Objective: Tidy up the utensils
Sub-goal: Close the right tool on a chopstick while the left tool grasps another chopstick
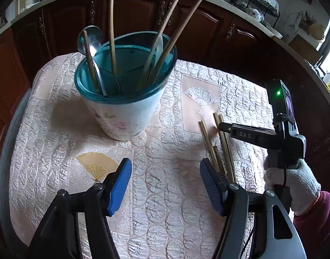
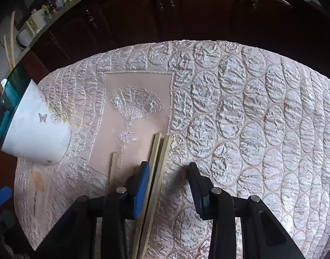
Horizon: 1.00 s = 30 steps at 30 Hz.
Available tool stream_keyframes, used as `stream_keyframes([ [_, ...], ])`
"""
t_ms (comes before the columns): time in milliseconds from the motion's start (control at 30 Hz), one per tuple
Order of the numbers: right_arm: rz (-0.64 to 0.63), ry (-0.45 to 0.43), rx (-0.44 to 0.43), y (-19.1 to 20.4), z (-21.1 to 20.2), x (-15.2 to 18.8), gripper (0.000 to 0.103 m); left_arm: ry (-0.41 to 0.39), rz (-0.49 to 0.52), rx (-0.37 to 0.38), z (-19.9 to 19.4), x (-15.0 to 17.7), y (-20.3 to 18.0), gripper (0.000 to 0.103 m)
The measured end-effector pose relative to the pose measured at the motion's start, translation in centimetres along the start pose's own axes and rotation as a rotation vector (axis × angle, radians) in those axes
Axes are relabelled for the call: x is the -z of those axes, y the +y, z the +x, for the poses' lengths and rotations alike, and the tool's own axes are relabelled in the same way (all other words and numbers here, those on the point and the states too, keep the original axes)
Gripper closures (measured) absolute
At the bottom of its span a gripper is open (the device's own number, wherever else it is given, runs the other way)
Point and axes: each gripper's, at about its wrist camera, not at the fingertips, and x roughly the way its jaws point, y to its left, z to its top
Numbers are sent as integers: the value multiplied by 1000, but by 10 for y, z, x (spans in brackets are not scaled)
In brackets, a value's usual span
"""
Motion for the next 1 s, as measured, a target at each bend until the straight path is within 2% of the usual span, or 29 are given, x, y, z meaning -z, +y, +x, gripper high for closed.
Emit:
stream_keyframes([
  [100,-19,0,0,0,2,-1,64,6,5,4,4,0,-2,37],
  [200,-21,-2,43,-19,-5,4,65,9,6,5,5,-1,-3,37],
  [300,26,6,4,-32,-6,6,66,8,2,7,6,-2,-4,37],
  [500,-49,12,19,-17,-3,14,66,17,15,11,9,0,-10,37],
  [567,-76,16,52,-12,-6,17,73,19,16,12,11,0,-12,37],
  [600,-88,17,76,-12,-7,18,81,18,16,13,11,-1,-12,37],
  [633,-86,17,83,-14,-9,19,84,17,14,14,12,-2,-12,37],
  [767,-25,20,88,-43,-21,37,85,18,7,41,19,-6,-19,37],
  [933,56,24,-43,-63,-33,52,82,38,-13,88,45,-20,-39,37],
  [1000,87,22,-78,-70,-35,53,82,42,-11,81,55,-24,-48,37],
])
